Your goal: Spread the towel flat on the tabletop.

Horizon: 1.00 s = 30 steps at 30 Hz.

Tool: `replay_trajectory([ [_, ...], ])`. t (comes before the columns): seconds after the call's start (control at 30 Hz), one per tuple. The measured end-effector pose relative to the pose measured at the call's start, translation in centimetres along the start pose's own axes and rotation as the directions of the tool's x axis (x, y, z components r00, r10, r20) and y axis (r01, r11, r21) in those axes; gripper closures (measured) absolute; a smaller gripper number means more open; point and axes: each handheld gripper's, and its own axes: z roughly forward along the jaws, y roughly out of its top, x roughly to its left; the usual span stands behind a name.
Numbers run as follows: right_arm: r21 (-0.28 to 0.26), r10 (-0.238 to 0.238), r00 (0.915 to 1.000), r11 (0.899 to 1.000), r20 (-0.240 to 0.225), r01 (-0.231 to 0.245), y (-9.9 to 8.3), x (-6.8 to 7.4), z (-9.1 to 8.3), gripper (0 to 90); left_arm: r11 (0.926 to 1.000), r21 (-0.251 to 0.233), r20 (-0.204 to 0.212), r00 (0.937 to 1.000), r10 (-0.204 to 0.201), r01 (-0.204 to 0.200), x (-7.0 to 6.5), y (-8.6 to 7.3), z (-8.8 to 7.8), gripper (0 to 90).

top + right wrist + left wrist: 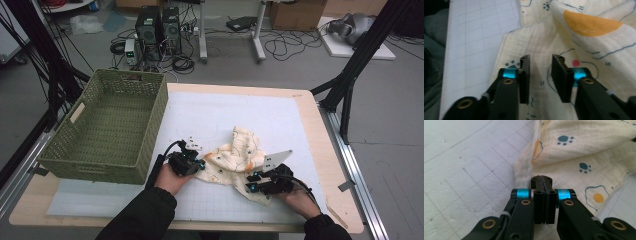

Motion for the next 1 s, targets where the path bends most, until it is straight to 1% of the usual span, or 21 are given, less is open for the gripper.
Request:
replay_trajectory([
  [0.07,-0.001,-0.001,1.0000,1.000,-0.002,0.001,-0.1,-0.1,0.0,80.4,1.0000,0.003,-0.001,1.0000,0.002,-0.002,0.0,0.0,0.0,89.1],
  [0.13,0.000,-0.007,0.9999,1.000,-0.011,0.007,-0.1,-0.2,0.0,86.4,1.0000,0.006,0.005,1.0000,-0.007,0.007,0.0,0.0,-0.1,89.3],
  [0.27,0.001,-0.017,0.9996,1.000,-0.023,0.017,-0.1,0.0,-0.1,88.4,0.9996,0.003,0.017,0.9995,-0.028,0.028,0.0,-0.5,-0.6,89.4],
  [0.33,-0.003,-0.012,0.9989,1.000,-0.045,0.012,-0.2,0.0,-0.3,88.5,0.9994,0.001,0.027,0.9990,-0.036,0.036,-0.2,-0.9,-0.9,89.4],
  [0.37,-0.012,-0.022,0.9982,1.000,-0.056,0.022,-0.4,0.0,-0.4,88.5,0.9995,0.003,0.027,0.9991,-0.031,0.031,-0.2,-1.0,-1.0,89.5],
  [0.4,-0.011,-0.020,0.9978,1.000,-0.064,0.019,-0.4,0.1,-0.5,88.5,0.9994,0.004,0.034,0.9988,-0.034,0.034,-0.3,-1.3,-1.3,89.5],
  [0.43,-0.007,-0.021,0.9977,1.000,-0.065,0.020,-0.5,0.2,-0.6,88.6,0.9992,0.000,0.039,0.9984,-0.041,0.041,-0.4,-1.4,-1.5,89.5],
  [0.57,-0.015,-0.033,0.9963,0.999,-0.079,0.032,-0.9,0.7,-1.2,88.6,0.9991,-0.011,0.052,0.9979,-0.039,0.040,-0.7,-2.0,-2.5,89.5],
  [0.6,-0.016,-0.038,0.9964,0.999,-0.075,0.037,-1.1,0.9,-1.3,88.6,0.9989,-0.013,0.055,0.9975,-0.044,0.045,-0.8,-2.2,-2.8,89.5],
  [0.73,-0.016,-0.052,0.9944,0.999,-0.092,0.051,-1.6,1.5,-1.7,88.6,0.9990,-0.008,0.074,0.9964,-0.042,0.043,-1.4,-2.8,-3.6,89.5],
  [0.87,-0.017,-0.046,0.9934,0.999,-0.105,0.045,-1.9,1.9,-1.8,88.4,0.9992,-0.001,0.084,0.9957,-0.039,0.039,-1.8,-3.4,-3.9,89.4],
  [0.9,-0.019,-0.045,0.9937,0.999,-0.102,0.043,-1.9,1.9,-1.8,86.9,0.9994,-0.001,0.087,0.9955,-0.035,0.035,-1.8,-3.5,-4.0,89.3],
  [0.93,-0.019,-0.037,0.9953,0.999,-0.089,0.035,-1.9,1.9,-1.8,81.2,0.9994,-0.005,0.090,0.9954,-0.033,0.033,-1.8,-3.5,-4.0,88.8],
  [0.97,-0.020,-0.034,0.9953,0.999,-0.090,0.033,-1.8,1.8,-1.9,79.1,0.9993,-0.018,0.089,0.9955,-0.032,0.033,-1.7,-3.4,-4.2,88.1],
  [1.0,-0.034,-0.040,0.9961,0.999,-0.078,0.037,-1.6,1.8,-2.1,75.6,0.9989,-0.029,0.087,0.9956,-0.035,0.038,-1.6,-3.3,-4.3,86.0],
])
